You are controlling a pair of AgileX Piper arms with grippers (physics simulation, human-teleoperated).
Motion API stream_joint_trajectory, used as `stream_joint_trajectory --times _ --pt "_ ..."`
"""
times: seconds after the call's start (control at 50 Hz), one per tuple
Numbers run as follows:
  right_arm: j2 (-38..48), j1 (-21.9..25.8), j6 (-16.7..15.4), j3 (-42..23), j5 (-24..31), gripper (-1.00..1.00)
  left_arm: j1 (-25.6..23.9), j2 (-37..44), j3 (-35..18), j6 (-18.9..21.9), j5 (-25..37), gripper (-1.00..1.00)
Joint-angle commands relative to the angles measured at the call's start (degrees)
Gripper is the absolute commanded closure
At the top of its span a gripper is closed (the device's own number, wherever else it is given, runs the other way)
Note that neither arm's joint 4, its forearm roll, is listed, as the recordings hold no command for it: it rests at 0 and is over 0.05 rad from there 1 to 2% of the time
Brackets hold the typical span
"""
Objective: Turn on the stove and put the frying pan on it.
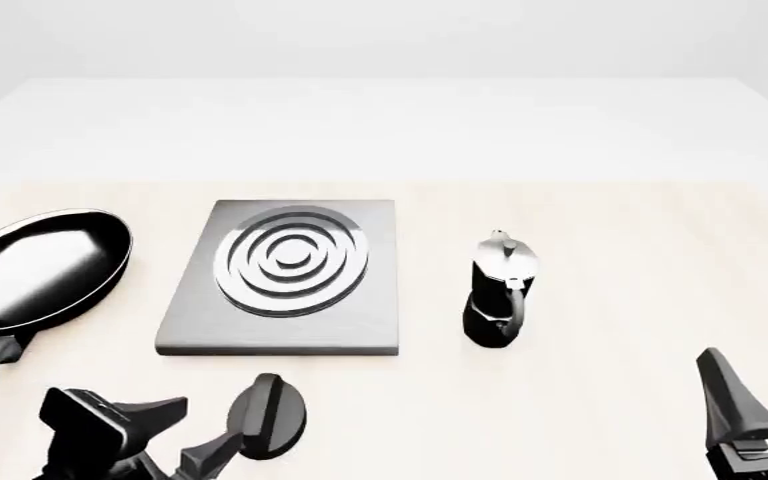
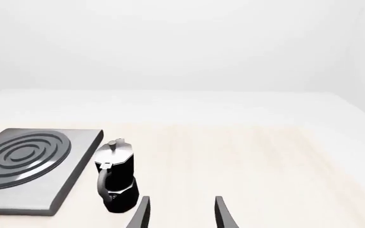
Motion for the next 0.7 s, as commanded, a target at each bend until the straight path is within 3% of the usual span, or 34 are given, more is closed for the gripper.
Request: stream_joint_trajectory --times 0.02,0.14,0.42,0.5,0.7 --pt "0.0 0.2 0.2 0.0 0.2 -1.0 -3.9 9.2 0.0 -2.4 -6.9 -1.0" --pt "0.0 0.2 0.2 0.0 0.2 -1.0 -4.7 18.9 0.0 -2.8 -16.2 -1.0" --pt "0.0 -0.2 0.1 0.0 0.2 -1.0 -5.8 31.7 0.0 -3.6 -28.2 -1.0" --pt "0.0 -0.1 0.2 0.0 0.3 -1.0 -5.6 38.3 0.0 -3.8 -34.4 -1.0" --pt "0.0 -0.3 0.3 0.0 0.3 -1.0 -5.7 43.3 0.0 -4.2 -38.8 -1.0"
